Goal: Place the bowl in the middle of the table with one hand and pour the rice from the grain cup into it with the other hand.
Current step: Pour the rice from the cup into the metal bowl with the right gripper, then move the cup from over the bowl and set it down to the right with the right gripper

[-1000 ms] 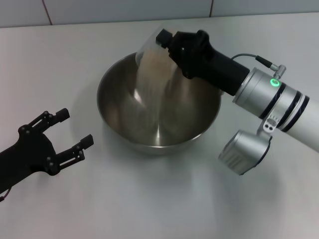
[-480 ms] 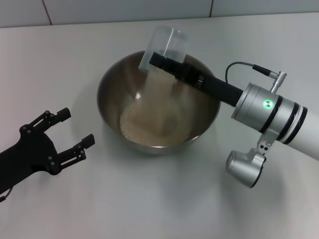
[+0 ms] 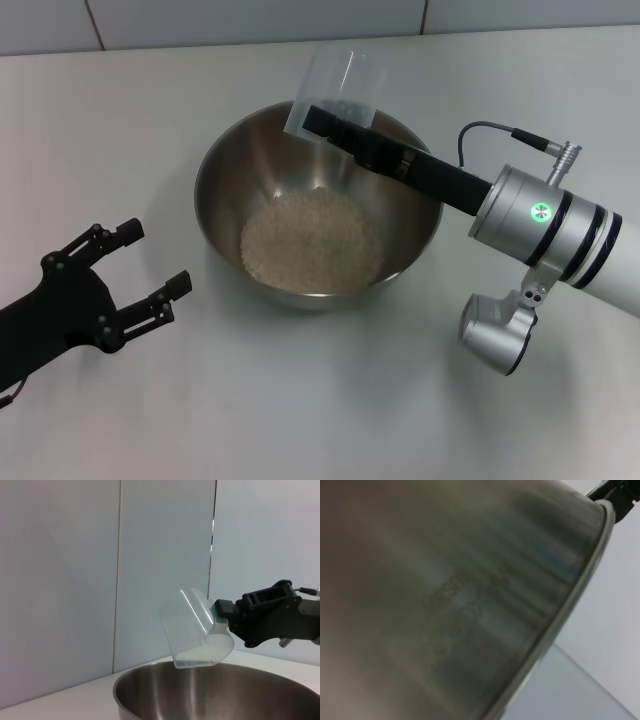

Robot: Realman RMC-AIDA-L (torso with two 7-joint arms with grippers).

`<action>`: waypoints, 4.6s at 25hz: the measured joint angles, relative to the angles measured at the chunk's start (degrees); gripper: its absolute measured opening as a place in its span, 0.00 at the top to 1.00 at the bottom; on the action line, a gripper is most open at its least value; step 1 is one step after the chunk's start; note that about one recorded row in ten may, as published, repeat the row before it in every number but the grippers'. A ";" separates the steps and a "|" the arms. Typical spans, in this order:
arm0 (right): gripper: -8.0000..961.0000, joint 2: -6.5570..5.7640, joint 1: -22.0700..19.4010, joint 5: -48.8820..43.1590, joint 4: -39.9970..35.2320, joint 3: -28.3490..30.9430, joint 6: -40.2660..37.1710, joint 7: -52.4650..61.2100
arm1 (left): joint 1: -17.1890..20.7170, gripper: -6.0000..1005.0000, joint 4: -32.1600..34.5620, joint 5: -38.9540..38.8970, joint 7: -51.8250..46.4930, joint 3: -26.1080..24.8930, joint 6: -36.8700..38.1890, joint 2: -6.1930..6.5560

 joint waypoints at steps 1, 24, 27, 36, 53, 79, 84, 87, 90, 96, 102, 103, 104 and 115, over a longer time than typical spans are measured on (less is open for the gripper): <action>0.98 0.00 0.00 -0.02 -0.01 0.01 -0.01 -0.01 | 0.00 0.14 0.00 0.08 -0.02 0.04 0.00 0.00; 0.98 0.30 -6.90 1.53 12.46 10.77 1.59 44.37 | 0.13 0.14 0.00 -0.08 -0.61 0.28 0.48 0.01; 0.98 0.40 -8.30 1.68 14.52 12.27 3.82 60.04 | 0.15 0.14 0.03 -0.13 -0.61 0.12 0.54 0.01; 0.98 0.14 -8.93 4.20 15.32 14.34 7.58 107.70 | -0.12 0.14 0.53 -0.20 -0.61 0.39 0.75 0.08; 0.98 0.05 -10.58 3.68 13.57 17.20 6.63 116.40 | -0.35 0.14 0.58 -0.22 -0.70 0.07 1.87 0.00; 0.98 -0.07 -16.12 3.78 8.01 34.77 4.12 113.65 | -0.44 0.14 0.43 0.16 -0.70 0.44 2.97 0.03; 0.98 0.04 -15.55 3.78 6.72 34.79 7.08 113.67 | -0.44 0.14 0.45 0.16 -0.85 0.44 3.15 0.04; 0.97 0.12 -13.97 3.77 5.36 34.79 13.86 113.80 | -0.44 0.14 0.60 0.17 -1.30 0.44 3.59 0.05; 0.97 0.20 -12.90 3.77 4.35 34.79 16.82 113.85 | -0.44 0.14 0.61 0.19 -1.31 0.44 3.67 0.05; 0.97 0.23 -11.66 3.77 3.67 34.60 22.42 113.92 | -0.44 0.14 0.62 0.23 -1.39 0.44 3.99 0.01; 0.97 0.35 -11.83 3.76 3.67 34.20 23.66 113.96 | -0.31 0.14 0.62 0.23 -1.40 0.44 4.23 0.01; 0.97 0.35 -11.84 3.74 3.75 34.19 23.72 113.97 | -0.30 0.14 0.62 0.23 -1.40 0.44 4.29 0.02; 0.97 0.35 -11.87 3.69 3.81 34.18 23.73 113.97 | -0.28 0.14 0.62 0.21 -1.41 0.44 4.37 0.03; 0.97 0.27 -11.85 3.31 4.23 33.19 24.91 114.00 | 0.08 0.14 0.62 0.12 -1.41 0.16 5.48 0.21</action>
